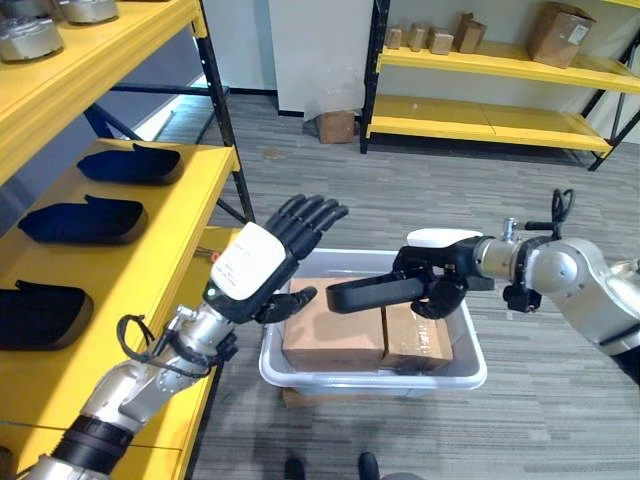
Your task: Move parts from the plastic box to the shelf.
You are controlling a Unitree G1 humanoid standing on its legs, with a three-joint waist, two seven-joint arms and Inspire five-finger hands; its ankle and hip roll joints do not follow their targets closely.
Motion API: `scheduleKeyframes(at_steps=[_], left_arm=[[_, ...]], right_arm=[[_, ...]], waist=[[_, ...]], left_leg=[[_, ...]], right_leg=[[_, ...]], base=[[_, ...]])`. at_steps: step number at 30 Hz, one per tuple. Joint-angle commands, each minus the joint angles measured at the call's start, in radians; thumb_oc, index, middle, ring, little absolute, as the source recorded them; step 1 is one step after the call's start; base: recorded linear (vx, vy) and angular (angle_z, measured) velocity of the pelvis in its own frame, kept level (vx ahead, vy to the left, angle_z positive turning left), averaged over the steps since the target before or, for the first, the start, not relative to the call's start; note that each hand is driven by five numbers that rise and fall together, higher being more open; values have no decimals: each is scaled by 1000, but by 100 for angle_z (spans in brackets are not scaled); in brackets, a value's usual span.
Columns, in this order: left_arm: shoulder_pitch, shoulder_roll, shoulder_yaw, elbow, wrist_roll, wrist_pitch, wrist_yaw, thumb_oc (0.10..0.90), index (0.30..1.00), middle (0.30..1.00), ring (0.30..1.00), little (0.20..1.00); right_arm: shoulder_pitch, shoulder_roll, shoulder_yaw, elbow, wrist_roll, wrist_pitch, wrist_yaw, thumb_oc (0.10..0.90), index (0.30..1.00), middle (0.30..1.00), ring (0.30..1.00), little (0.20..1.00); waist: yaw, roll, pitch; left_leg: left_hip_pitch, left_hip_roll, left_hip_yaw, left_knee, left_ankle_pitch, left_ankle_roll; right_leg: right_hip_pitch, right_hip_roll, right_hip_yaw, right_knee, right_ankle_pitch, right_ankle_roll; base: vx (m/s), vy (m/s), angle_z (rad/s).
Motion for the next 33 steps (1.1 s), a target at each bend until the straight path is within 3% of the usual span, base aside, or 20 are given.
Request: scheduleKeyframes(at_steps=[1,20,33], left_arm=[[-40,-11,23,12,-52,-3,69,900,1000,1000,1000,1000],[-14,-2,23,50,-32,-7,88,900,1000,1000,1000,1000],[-34,-32,4,57,-23,16,90,900,1000,1000,1000,1000]], right_arm=[[-93,-16,-100,-57,1,-3,-102,400,300,300,300,300],[-100,-64,-178,-72,-41,-22,-216,400,300,300,300,300],[-114,-23,-153,-190,21,-64,-158,400,300,300,300,300]], waist=[[2,-15,-108],[-12,-10,-112],[-14,-4,-112]], left_leg=[[22,74,-31,-8,-79,-53],[24,72,-27,-8,-84,-52],[23,72,-25,-8,-84,-52]], right_leg=[[-11,-71,-44,10,-7,74],[-17,-68,-28,13,-8,77],[-20,-67,-20,15,-10,76]], base=[[0,0,0],[1,0,0],[-1,0,-3]])
